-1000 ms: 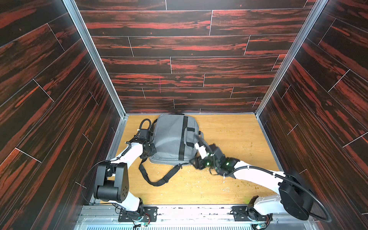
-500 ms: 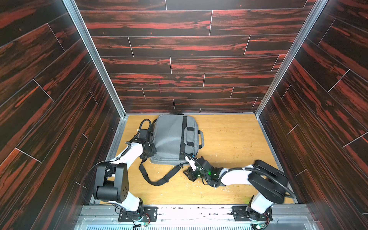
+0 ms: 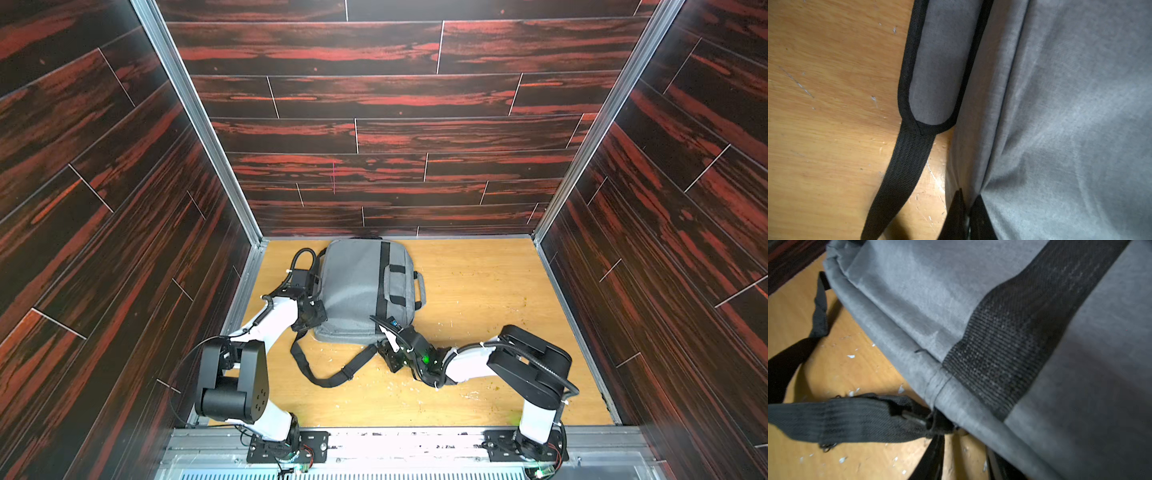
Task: Open the zippered laptop bag and take out the laptop
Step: Unzip the zipper on the zippered laptop bag.
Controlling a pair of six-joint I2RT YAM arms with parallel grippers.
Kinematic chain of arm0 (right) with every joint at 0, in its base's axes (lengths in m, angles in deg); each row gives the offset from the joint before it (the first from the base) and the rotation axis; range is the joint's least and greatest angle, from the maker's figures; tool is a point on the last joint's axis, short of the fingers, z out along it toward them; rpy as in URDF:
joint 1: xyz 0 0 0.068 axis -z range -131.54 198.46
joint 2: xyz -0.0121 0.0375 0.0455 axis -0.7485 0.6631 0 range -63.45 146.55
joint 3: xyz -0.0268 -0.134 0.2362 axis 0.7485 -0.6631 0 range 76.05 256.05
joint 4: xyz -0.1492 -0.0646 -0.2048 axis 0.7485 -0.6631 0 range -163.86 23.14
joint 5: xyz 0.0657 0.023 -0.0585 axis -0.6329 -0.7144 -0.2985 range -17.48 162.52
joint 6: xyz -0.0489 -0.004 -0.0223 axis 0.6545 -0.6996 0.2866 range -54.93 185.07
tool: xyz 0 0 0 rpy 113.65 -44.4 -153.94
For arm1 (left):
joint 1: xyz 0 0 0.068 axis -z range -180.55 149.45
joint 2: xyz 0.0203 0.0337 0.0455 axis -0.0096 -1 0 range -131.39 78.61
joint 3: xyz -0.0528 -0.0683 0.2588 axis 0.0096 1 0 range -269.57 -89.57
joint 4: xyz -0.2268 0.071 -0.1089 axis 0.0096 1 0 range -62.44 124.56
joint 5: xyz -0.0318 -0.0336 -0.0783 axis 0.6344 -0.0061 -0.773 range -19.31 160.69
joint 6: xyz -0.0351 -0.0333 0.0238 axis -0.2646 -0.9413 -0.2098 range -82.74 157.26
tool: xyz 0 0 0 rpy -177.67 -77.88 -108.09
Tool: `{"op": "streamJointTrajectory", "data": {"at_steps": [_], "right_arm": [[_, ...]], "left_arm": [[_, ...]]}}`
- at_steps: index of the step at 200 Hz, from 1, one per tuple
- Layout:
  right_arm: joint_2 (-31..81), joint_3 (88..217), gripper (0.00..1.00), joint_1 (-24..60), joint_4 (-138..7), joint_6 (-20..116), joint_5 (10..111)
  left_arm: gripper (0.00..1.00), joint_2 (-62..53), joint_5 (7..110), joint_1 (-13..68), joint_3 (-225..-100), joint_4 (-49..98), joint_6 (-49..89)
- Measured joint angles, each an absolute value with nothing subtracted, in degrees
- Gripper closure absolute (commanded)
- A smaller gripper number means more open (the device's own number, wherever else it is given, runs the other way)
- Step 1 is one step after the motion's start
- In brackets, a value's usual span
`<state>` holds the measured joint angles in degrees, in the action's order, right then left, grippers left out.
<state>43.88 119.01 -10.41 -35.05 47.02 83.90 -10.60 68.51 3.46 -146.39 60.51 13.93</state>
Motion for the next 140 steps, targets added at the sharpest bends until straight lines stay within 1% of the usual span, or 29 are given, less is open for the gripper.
{"op": "streamJointTrajectory", "data": {"at_steps": [44, 86, 127, 140], "right_arm": [[45.32, 120.25, 0.77, -10.41, -34.79, 48.07, 85.78], [45.30, 120.12, 0.84, -10.41, -34.85, 48.23, 86.96], [45.26, 119.55, 0.97, -10.41, -34.26, 48.45, 87.64], [45.19, 119.42, 0.98, -10.41, -34.18, 48.40, 87.66]], "left_arm": [[1.00, -10.60, 68.58, 3.46, -146.81, 61.23, 14.78], [1.00, -10.60, 68.60, 3.46, -146.81, 61.34, 15.26], [1.00, -10.60, 68.58, 3.46, -146.81, 61.36, 15.46], [1.00, -10.60, 68.58, 3.46, -146.81, 61.36, 15.48]]}}
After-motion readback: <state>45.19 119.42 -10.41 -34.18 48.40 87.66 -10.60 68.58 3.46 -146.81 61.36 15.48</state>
